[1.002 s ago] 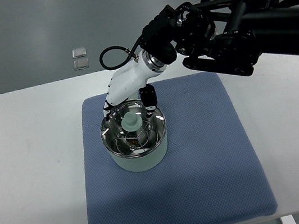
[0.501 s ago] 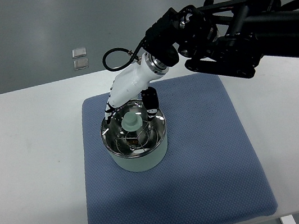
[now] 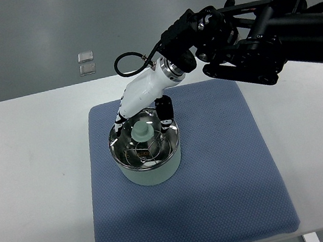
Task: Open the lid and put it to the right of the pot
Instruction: 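Lower the right hand fingers around the green lid knob, then close the right hand fingers to grip the green knob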
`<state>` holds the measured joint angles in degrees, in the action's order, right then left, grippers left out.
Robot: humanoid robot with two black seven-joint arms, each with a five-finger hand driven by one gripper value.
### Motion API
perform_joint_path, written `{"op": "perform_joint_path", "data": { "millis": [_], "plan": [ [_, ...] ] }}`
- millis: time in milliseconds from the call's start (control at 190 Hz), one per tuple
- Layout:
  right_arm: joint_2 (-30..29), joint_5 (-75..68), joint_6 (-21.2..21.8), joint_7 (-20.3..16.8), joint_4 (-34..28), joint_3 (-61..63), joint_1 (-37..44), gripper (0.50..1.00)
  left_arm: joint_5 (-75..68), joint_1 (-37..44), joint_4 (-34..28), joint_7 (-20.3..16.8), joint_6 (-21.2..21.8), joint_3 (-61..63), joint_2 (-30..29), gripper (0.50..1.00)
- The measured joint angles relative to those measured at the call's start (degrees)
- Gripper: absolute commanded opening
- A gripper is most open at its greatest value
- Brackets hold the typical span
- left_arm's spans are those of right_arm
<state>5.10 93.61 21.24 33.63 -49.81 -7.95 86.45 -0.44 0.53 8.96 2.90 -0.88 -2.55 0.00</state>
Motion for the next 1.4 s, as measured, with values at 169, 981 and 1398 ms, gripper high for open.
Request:
{"op": "perform_joint_path", "data": {
  "millis": [169,981,1398],
  "plan": [
    [0.1,0.1,0.0,0.0,0.4,0.0,-0.2,0.832,0.0,0.0,0.0,0.0,0.0,0.0,0.0,1.000],
    [0.0,-3.9,0.6,-0.2,0.7,0.2,-0.2,0.762,0.0,0.0,0.0,0.0,0.0,0.0,0.0,1.000],
    [-0.4,-4.1,0.0,-0.7,1.5,0.2,-0.3,0.766,0.0,0.0,0.0,0.0,0.0,0.0,0.0,1.000]
  ]
}}
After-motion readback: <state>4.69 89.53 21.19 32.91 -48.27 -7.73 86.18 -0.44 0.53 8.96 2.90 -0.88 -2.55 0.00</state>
